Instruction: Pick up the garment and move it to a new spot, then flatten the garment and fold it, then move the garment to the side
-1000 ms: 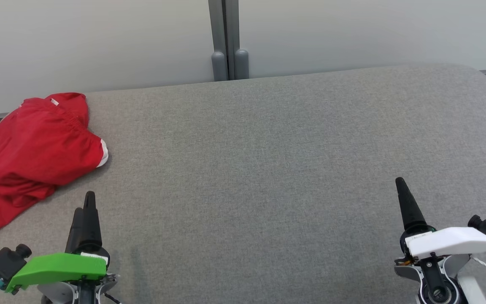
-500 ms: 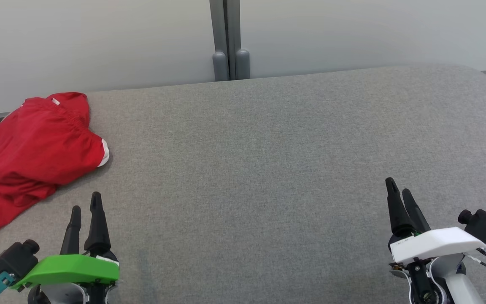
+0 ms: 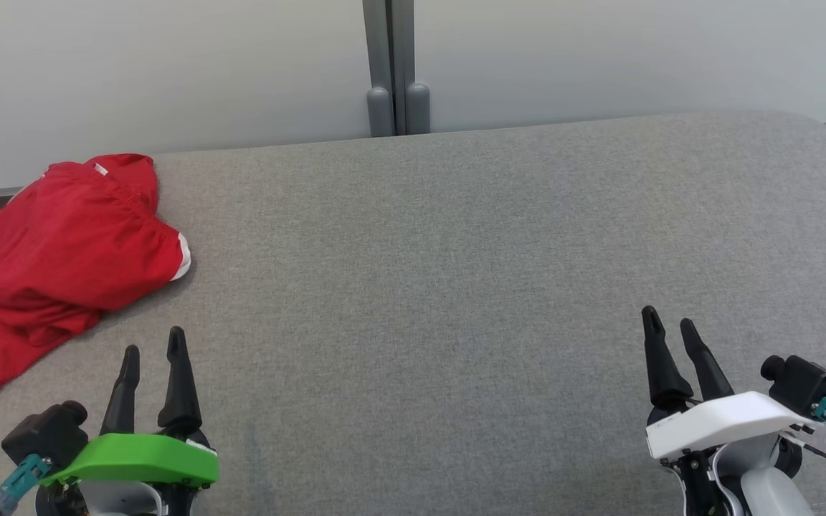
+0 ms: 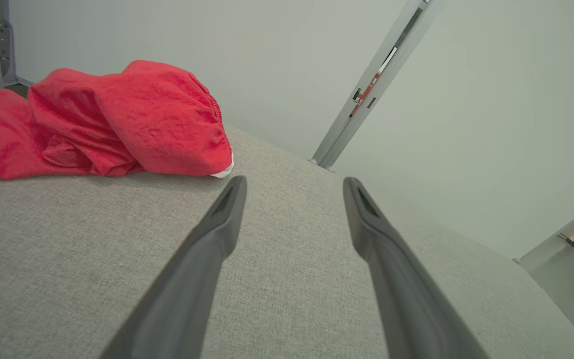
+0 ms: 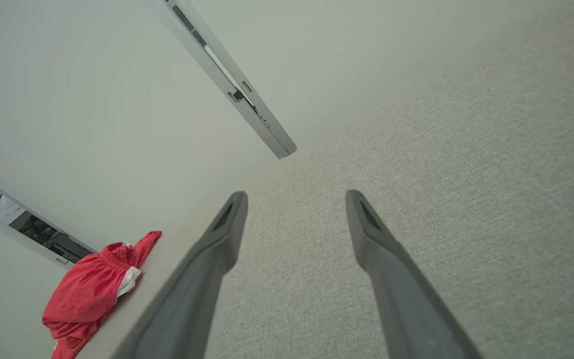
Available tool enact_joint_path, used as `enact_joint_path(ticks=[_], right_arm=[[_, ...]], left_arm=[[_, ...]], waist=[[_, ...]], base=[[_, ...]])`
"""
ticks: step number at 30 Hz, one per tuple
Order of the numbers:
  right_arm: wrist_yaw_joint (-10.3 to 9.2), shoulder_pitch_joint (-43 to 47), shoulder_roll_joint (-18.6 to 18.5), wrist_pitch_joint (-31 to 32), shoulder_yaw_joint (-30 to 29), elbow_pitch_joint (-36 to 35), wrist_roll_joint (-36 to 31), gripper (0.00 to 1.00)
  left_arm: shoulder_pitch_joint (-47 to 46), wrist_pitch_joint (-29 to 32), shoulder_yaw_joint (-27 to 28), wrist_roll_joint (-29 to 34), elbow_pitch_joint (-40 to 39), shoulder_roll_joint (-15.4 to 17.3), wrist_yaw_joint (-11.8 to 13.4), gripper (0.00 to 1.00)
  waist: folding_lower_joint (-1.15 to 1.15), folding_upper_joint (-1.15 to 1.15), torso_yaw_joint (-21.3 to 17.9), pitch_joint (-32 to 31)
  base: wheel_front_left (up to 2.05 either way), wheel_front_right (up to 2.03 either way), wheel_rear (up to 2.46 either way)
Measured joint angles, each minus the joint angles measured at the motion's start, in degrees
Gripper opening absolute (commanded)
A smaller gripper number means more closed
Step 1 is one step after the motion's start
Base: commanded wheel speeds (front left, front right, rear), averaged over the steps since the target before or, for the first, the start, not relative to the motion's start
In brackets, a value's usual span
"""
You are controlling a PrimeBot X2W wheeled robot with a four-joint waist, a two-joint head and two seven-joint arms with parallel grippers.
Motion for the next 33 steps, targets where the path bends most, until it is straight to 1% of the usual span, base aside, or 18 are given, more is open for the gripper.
enact_joint_path(ticks=[12, 33], right_arm=[[0.0, 0.3, 0.0, -1.7, 0.8, 0.2, -8.8, 1.0], [0.01, 0.3, 0.0, -3.9, 1.9, 0.2, -21.0, 1.0]], left_arm=[[-0.1, -1.7, -1.0, 8.7, 1.4, 0.9, 0.7, 1.0], [-0.2, -4.2, -2.3, 19.2, 3.2, 2.1, 2.0, 1.0]], waist=[[0.0, 0.0, 0.4, -0.3], [0.0, 0.0, 0.9, -0.7]], base=[[0.0, 0.0, 0.0], [0.0, 0.0, 0.0]])
